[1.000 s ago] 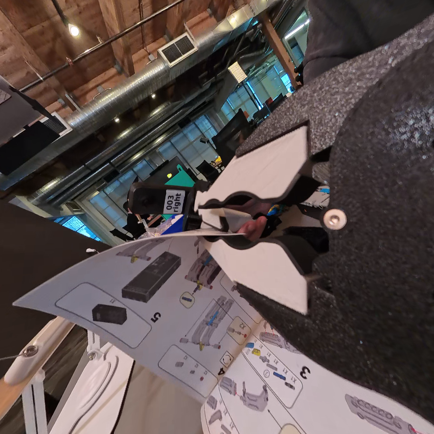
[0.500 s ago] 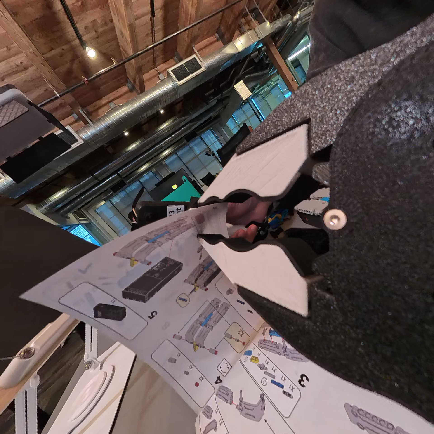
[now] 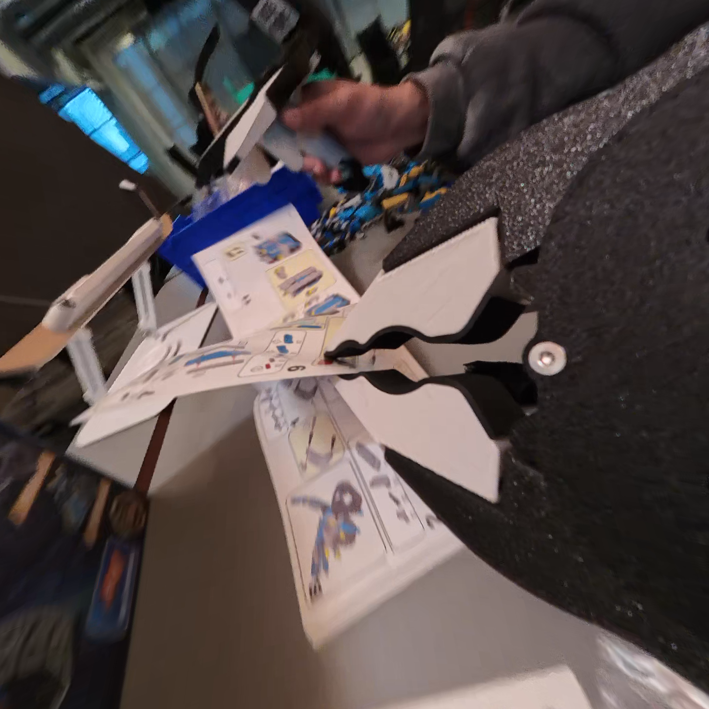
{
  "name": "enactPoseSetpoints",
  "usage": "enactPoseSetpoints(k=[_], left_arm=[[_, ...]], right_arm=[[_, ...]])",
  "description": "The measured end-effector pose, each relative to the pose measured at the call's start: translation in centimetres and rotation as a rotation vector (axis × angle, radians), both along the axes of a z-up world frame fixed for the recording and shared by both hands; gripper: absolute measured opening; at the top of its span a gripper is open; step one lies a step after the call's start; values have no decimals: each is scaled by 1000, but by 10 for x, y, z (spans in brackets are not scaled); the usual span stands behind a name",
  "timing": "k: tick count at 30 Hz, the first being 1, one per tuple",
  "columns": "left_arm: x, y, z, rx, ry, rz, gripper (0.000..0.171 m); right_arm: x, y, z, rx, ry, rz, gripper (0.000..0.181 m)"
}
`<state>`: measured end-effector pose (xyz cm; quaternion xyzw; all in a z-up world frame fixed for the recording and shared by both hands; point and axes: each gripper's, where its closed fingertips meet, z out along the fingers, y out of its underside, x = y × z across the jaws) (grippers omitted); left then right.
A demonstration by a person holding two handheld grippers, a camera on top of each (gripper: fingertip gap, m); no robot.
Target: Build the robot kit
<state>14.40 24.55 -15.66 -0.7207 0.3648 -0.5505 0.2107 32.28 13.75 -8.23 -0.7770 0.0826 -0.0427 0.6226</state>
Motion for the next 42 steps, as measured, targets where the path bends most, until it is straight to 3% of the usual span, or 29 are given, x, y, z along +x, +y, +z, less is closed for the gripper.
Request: enactPoseSetpoints(k=[3, 6, 9, 14, 18, 22, 25, 29, 33, 37, 40, 42], left_arm=[[-17, 20, -2, 52, 23, 89, 9], [-27, 32, -9, 45, 38, 123, 9], [-34, 33, -10, 28, 43, 123, 0], [-44, 44, -16, 152, 138, 165, 0], [-35, 39, -3, 322, 146, 119, 1], [-25, 19, -24, 489, 287, -5, 0], [-27, 20, -51, 516, 432, -16, 0], [-42, 35, -73, 578, 597, 23, 0], [-44, 37, -74, 569, 613, 40, 0], [-47, 39, -75, 573, 623, 55, 0], [-48, 41, -74, 578, 635, 71, 0], [-51, 48, -71, 658, 664, 103, 0]], right_arm=[[-46, 28, -11, -39, -14, 189, 73], [-94, 60, -58, -260, 20, 430, 83], [-98, 76, -109, -553, -68, 505, 86], [-121, 81, -144, -615, -24, 635, 85], [-120, 81, -146, -631, -112, 622, 86], [-127, 94, -146, -629, -105, 601, 90], [-133, 97, -146, -626, -163, 611, 89], [-131, 94, -125, -570, -177, 615, 89], [-116, 91, -117, -552, -142, 580, 73], [-116, 87, -150, -661, -70, 550, 75], [-116, 87, -151, -685, -106, 530, 76], [-116, 87, -151, -694, -103, 515, 76]])
